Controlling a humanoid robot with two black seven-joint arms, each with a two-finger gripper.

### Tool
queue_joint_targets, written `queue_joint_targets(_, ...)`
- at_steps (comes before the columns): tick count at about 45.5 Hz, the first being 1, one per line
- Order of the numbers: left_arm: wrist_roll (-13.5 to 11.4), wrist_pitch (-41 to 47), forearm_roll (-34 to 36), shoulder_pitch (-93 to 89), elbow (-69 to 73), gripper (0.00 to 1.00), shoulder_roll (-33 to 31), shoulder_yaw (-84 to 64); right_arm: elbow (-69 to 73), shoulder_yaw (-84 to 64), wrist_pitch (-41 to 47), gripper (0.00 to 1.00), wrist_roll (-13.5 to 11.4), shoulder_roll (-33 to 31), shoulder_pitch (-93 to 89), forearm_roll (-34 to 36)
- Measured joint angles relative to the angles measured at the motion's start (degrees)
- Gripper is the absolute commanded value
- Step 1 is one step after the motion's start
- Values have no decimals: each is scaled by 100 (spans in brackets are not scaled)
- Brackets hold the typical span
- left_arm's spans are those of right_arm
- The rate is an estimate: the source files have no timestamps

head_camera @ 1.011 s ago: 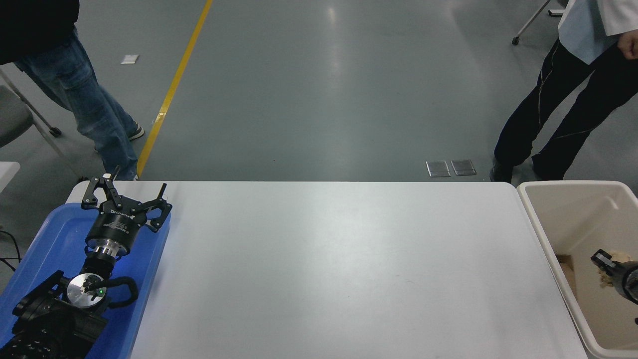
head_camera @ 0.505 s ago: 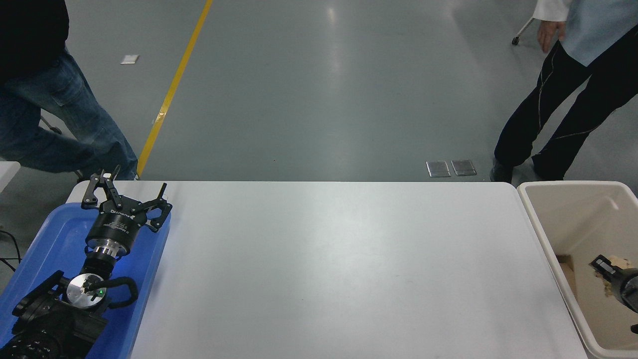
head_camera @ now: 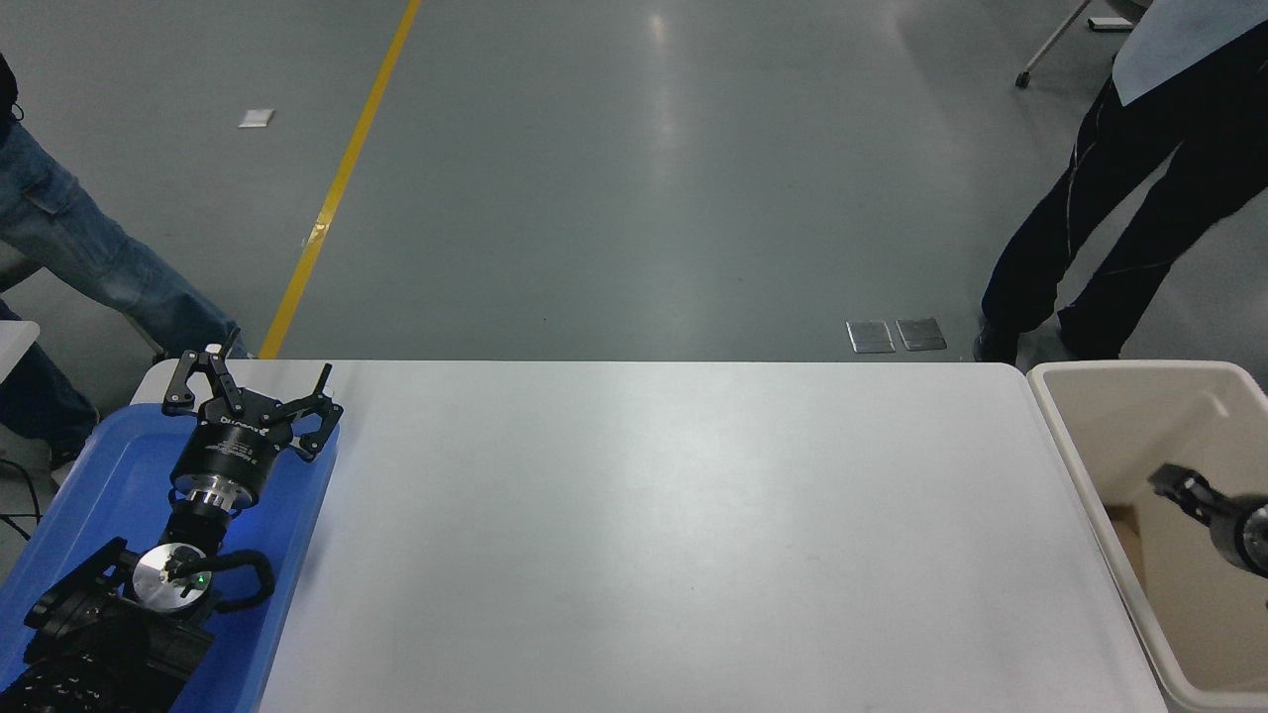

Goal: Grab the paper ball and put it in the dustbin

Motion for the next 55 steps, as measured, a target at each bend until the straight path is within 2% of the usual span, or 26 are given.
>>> queue_joint_targets(7, 0, 0, 2, 1, -1, 99, 0, 0, 1475, -832, 31, 100, 12, -83, 1479, -1)
queue_joint_targets(15, 0, 0, 3, 1, -5, 99, -1, 2, 3014, -1570, 355, 100, 18, 148, 3229, 6)
queue_joint_targets(30, 0, 0, 3, 1, -3, 99, 0, 4, 4901, -2245, 1822, 100, 0, 714, 5787, 58)
queue_joint_targets(41, -1, 0, 3, 1, -3, 99, 0, 4, 5426, -2374, 3151, 100, -56, 951, 7086, 74)
queue_joint_targets(46, 0, 0, 3, 0, -3, 99, 0, 5, 5524, -2395, 3518, 100, -164, 1046, 7530, 73)
queue_joint_targets(55, -1, 0, 3, 1, -3, 99, 0, 5, 5612, -2414, 3861, 100, -532, 1202, 7975, 70)
